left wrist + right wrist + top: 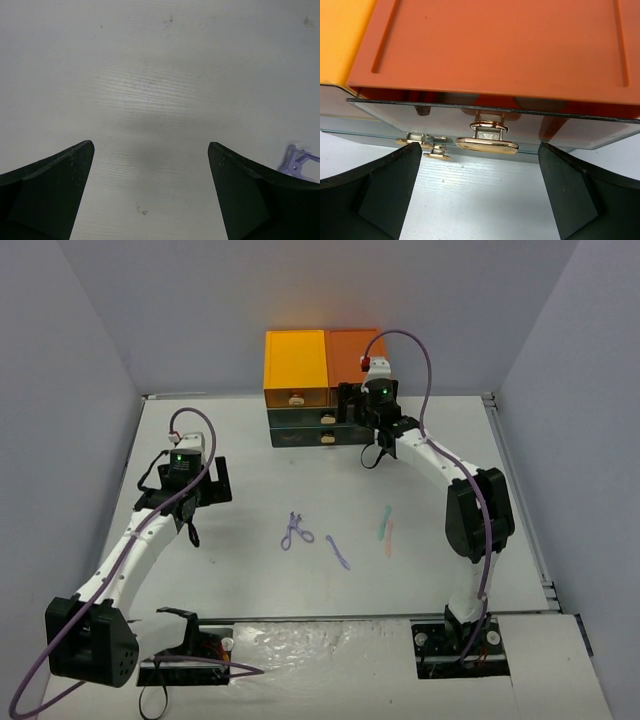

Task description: Organize the makeup

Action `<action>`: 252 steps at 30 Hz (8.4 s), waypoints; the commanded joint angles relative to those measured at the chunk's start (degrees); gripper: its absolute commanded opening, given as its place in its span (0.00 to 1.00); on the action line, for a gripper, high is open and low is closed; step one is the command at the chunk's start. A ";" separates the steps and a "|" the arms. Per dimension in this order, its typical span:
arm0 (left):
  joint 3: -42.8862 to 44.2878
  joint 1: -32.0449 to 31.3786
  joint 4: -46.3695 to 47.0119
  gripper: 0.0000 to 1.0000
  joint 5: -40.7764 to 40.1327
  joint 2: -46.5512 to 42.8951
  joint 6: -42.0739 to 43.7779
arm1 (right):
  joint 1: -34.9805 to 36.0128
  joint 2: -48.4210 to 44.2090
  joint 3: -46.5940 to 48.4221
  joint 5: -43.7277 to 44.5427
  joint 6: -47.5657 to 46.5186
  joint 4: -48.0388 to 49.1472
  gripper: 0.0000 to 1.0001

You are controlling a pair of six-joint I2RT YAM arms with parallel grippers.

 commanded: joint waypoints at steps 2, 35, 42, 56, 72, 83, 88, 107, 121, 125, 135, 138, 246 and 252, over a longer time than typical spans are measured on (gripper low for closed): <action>7.64 -2.93 1.83 0.97 0.28 1.81 0.18 | -0.71 -0.92 5.72 0.35 -0.50 7.85 1.00; 50.44 -17.96 8.50 0.92 -4.92 36.70 -3.52 | -1.10 -54.66 -29.50 0.24 2.40 -10.07 1.00; 60.71 -18.53 7.33 0.89 -8.16 45.75 -3.84 | -1.11 -59.81 -32.50 0.77 2.76 -14.08 1.00; 71.29 -18.45 5.17 0.83 -12.97 54.60 -3.40 | -1.12 -60.18 -34.09 0.57 1.89 -14.45 1.00; 69.85 -18.58 5.63 0.28 -14.23 52.37 -2.89 | -1.11 -60.71 -36.05 -0.28 3.03 -14.45 1.00; 49.78 -21.97 6.63 0.07 -15.46 38.48 -8.83 | -1.11 -61.35 -38.12 -0.65 4.11 -14.45 1.00; 42.72 -25.44 5.81 0.07 -16.76 32.66 -10.65 | -1.11 -61.89 -39.90 -0.84 5.27 -14.45 1.00; 33.41 -29.65 1.45 0.74 -18.88 23.75 -15.67 | -1.11 -62.31 -41.94 -2.37 5.74 -14.45 1.00; 16.06 -32.53 2.98 0.80 -12.77 10.30 -16.79 | -1.11 -62.49 -43.04 -1.85 5.88 -14.45 1.00; 5.17 -33.08 6.05 0.79 -11.30 5.92 -16.28 | -1.11 -61.84 -43.81 -1.87 6.06 -14.45 1.00; -7.19 -33.26 16.21 0.71 -6.73 9.94 -14.84 | -1.11 -60.45 -44.13 -2.20 6.38 -14.54 1.00; -7.88 -33.26 18.14 0.67 -5.53 13.29 -15.00 | -1.11 -60.67 -44.35 -2.34 6.55 -14.45 1.00; 23.30 -48.55 -2.59 0.57 -8.04 37.45 -39.30 | -1.11 -59.93 -47.67 -1.37 8.04 -16.60 1.00; 23.32 -48.54 -3.45 0.54 -7.62 40.76 -41.07 | -1.11 -60.88 -47.84 -1.23 7.37 -16.93 1.00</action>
